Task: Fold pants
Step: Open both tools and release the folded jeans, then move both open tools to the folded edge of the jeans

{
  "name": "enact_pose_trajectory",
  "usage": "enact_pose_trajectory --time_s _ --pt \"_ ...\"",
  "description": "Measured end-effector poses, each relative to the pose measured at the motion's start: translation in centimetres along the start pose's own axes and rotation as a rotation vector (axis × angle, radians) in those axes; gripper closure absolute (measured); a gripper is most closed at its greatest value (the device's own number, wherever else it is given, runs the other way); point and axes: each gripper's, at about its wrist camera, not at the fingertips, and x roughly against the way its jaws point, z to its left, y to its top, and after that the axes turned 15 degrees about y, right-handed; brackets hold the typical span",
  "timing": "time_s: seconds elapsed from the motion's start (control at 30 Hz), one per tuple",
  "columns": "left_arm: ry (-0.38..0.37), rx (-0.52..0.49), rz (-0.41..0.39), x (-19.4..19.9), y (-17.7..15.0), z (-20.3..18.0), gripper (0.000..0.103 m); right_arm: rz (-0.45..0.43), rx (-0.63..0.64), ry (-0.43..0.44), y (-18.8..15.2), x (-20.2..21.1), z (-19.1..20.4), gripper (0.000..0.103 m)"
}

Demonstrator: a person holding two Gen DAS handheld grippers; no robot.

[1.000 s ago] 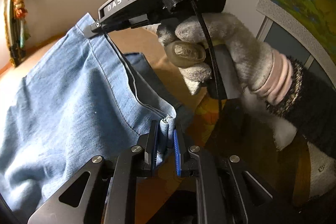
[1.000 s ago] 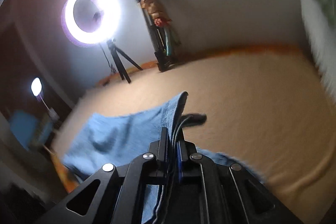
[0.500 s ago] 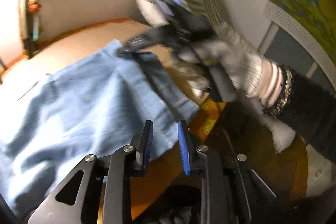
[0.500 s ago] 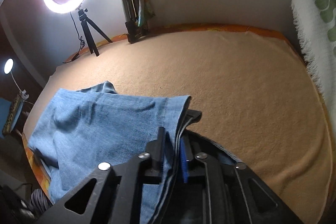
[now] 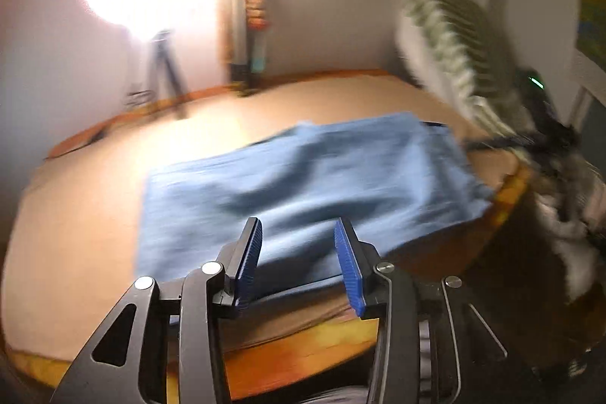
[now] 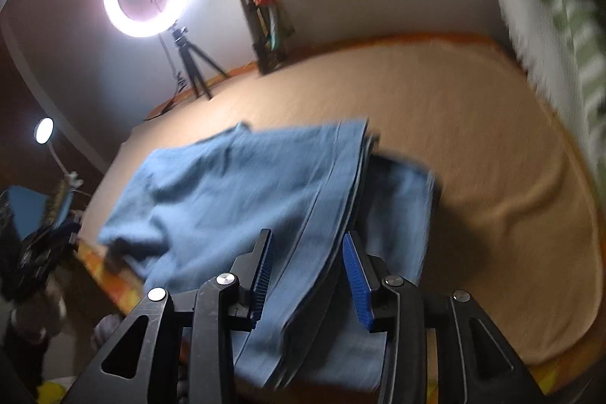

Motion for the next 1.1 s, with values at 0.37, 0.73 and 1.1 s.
enact_pose_trajectory --time_s 0.37,0.73,1.1 --pt "0.167 0.253 0.091 -4.0 -4.5 11.1 0.060 0.055 -0.182 0.074 -6.5 -1.4 -1.3 0.046" --pt "0.140 0.294 0.152 -6.0 -6.3 12.2 0.060 0.124 -0.114 0.103 -6.3 -3.4 1.2 0.087" --pt "0.189 0.197 0.193 -8.2 -6.7 11.3 0.060 0.170 -0.018 -0.037 -4.9 -0.7 2.2 0.093"
